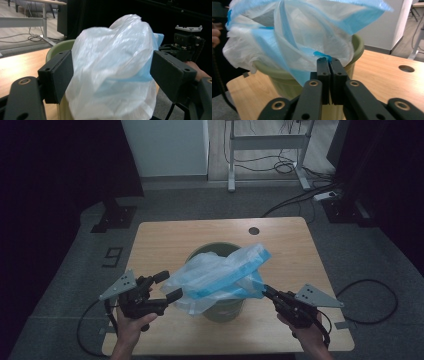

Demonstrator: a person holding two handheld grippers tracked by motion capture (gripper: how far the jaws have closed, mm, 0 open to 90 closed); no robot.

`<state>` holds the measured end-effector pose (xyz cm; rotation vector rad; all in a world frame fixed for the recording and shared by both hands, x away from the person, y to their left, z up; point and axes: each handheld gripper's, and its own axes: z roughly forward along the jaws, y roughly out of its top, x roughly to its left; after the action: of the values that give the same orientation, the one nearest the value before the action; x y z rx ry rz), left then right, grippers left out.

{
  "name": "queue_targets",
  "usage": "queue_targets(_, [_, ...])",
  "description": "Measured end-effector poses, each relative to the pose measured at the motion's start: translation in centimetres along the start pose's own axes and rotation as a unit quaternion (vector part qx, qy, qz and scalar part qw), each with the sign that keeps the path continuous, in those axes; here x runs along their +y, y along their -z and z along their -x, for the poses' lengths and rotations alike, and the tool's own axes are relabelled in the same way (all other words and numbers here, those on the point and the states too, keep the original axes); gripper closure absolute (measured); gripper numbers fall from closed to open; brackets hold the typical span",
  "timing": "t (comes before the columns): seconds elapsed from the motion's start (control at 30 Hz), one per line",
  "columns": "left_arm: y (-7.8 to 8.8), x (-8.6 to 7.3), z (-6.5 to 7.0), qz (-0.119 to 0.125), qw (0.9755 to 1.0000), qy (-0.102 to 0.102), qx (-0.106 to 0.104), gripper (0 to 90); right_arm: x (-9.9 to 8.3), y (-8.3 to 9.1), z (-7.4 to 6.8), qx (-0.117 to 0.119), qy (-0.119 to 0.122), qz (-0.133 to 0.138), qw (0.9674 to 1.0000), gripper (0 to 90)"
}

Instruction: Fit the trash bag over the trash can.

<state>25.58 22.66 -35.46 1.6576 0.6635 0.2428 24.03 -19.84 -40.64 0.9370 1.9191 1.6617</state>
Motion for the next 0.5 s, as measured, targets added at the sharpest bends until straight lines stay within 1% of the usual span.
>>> queue_targets(0.07, [-0.4, 0.5, -0.1, -0.005, 1.0000, -0.005, 0.001, 18.4, 0.4, 0.0, 0.0, 0.000, 0.004, 0.002, 1.0000, 88.8])
queue_targets(0.1, [-1.1, 1.0, -0.4, -0.012, 0.9999, -0.005, -0.005, 19.2, 0.7, -0.1, 0.0, 0.000, 0.007, 0.002, 1.0000, 88.8])
queue_targets(0.13, [-1.1, 1.0, -0.4, -0.012, 0.9999, -0.005, -0.005, 20.3, 0.7, -0.1, 0.0, 0.000, 0.007, 0.002, 1.0000, 88.8])
queue_targets(0.17, [-1.5, 1.2, -0.6, -0.016, 0.9998, -0.006, -0.007, 20.3, 0.8, -0.1, 0.0, 0.000, 0.008, 0.001, 1.0000, 88.9])
queue_targets(0.2, [-2.3, 1.4, -0.9, -0.028, 0.9994, -0.014, -0.012, 30.1, 1.0, -0.3, 0.1, -0.002, 0.008, -0.001, 1.0000, 88.9])
queue_targets(0.23, [-2.3, 1.4, -0.9, -0.028, 0.9994, -0.014, -0.012, 36.3, 1.0, -0.3, 0.1, -0.002, 0.008, -0.001, 1.0000, 88.9])
queue_targets(0.27, [-2.7, 1.5, -1.1, -0.035, 0.9992, -0.016, -0.010, 36.3, 1.0, -0.3, 0.2, -0.003, 0.007, -0.001, 1.0000, 88.9])
queue_targets(0.3, [-3.1, 1.5, -1.2, -0.040, 0.9990, -0.019, -0.011, 45.6, 1.0, -0.4, 0.2, -0.004, 0.007, -0.001, 1.0000, 88.9])
queue_targets(0.33, [-3.7, 1.6, -1.6, -0.047, 0.9986, -0.016, -0.017, 62.7, 0.9, -0.4, 0.4, -0.008, 0.009, -0.003, 0.9999, 88.9])
queue_targets(0.37, [-3.7, 1.6, -1.6, -0.047, 0.9986, -0.016, -0.017, 70.7, 0.8, -0.4, 0.4, -0.010, 0.009, -0.004, 0.9999, 88.9])
queue_targets(0.4, [-4.0, 1.6, -1.8, -0.050, 0.9984, -0.009, -0.024, 77.3, 0.7, -0.4, 0.4, -0.011, 0.010, -0.005, 0.9999, 88.9])
queue_targets(0.43, [-4.3, 1.6, -2.0, -0.052, 0.9983, -0.001, -0.027, 77.3, 0.7, -0.4, 0.4, -0.011, 0.010, -0.005, 0.9999, 88.9])
queue_targets(0.47, [-4.5, 1.6, -2.2, -0.051, 0.9983, 0.007, -0.029, 85.9, 0.3, -0.2, 0.4, -0.013, 0.013, -0.010, 0.9998, 88.8])
queue_targets(0.5, [-4.7, 1.6, -2.3, -0.048, 0.9985, 0.010, -0.025, 85.9, 0.3, -0.2, 0.4, -0.013, 0.013, -0.010, 0.9998, 87.5])
